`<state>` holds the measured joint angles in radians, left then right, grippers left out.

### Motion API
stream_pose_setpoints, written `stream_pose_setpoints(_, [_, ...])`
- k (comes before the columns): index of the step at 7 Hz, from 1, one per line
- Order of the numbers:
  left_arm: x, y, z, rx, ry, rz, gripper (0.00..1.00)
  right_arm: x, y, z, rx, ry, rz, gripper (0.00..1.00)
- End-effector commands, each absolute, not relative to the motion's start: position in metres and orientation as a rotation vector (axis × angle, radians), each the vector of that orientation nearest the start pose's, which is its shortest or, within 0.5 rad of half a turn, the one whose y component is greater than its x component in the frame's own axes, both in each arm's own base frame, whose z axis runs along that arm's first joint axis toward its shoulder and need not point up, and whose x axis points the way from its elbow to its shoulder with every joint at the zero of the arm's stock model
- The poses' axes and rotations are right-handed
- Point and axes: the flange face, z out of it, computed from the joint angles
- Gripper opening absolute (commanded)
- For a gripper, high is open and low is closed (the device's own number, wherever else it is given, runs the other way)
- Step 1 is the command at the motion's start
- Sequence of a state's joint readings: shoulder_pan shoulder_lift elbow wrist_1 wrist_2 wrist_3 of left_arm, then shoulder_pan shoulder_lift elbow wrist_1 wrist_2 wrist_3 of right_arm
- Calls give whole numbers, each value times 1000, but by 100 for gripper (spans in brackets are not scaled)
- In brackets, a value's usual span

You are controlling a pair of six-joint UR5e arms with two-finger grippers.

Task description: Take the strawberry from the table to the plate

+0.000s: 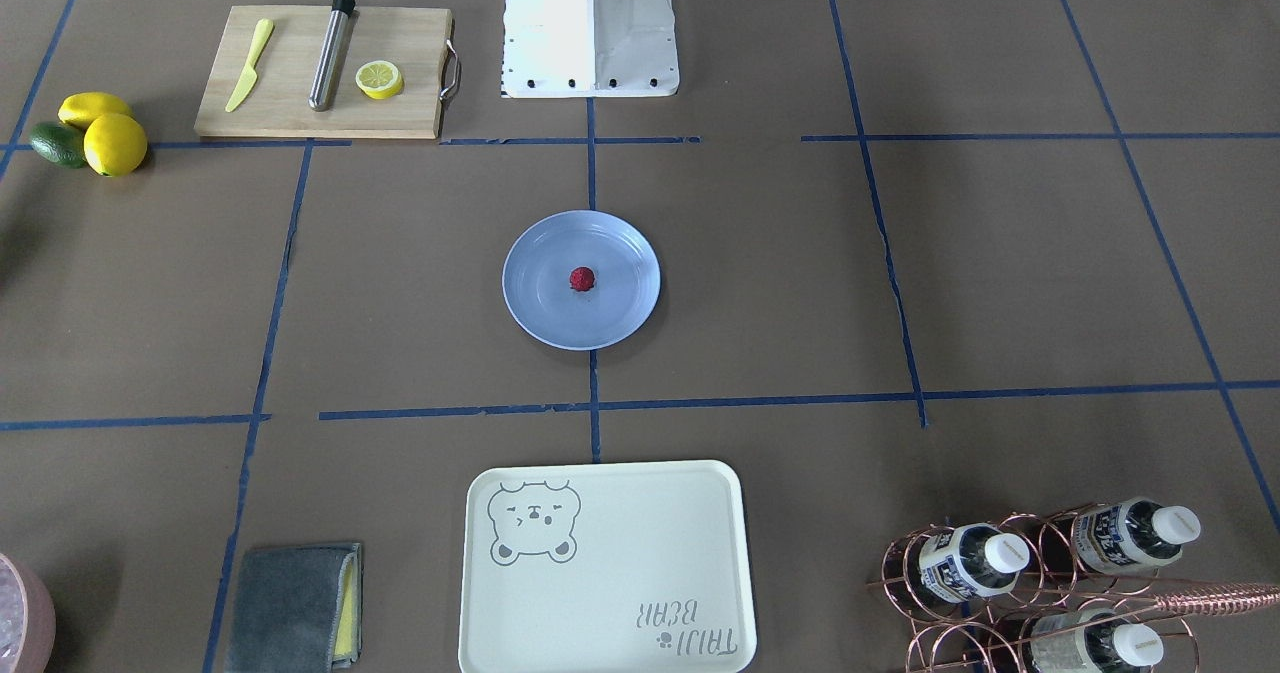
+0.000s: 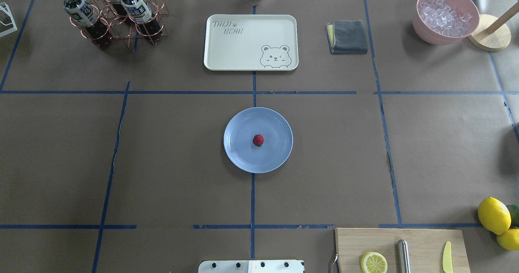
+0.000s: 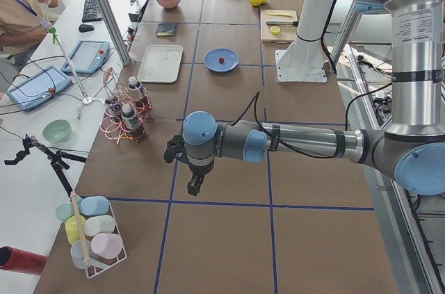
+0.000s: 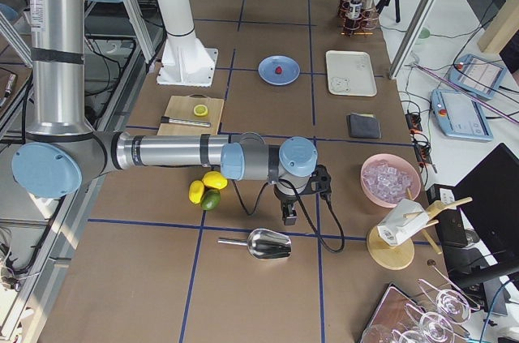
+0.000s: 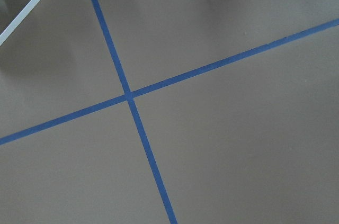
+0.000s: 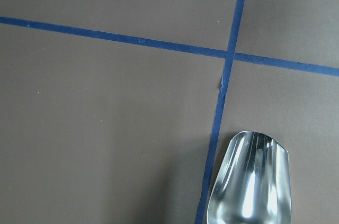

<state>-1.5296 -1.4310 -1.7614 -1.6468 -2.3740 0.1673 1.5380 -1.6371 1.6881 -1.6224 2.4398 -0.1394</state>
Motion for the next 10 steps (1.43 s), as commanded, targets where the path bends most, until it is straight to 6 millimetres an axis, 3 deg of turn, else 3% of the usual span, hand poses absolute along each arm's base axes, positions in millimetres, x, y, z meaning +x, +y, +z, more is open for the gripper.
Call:
stream_pose_setpoints(1, [-45,-426,626,156,792,241,100,42,-464,631,47,-870,-161,100])
stream_pose_setpoints(4, [-46,-426,619,169,791,244,100,43,-464,630,50,-857,-165,100])
stream_pose_setpoints(7, [-51,-441,608,196,708,256,100,43,-467,627,57,-857,-169,100])
stream_pose_setpoints(10, [-51,-433,623,163,713,245,100,43,-467,627,57,-854,-169,100])
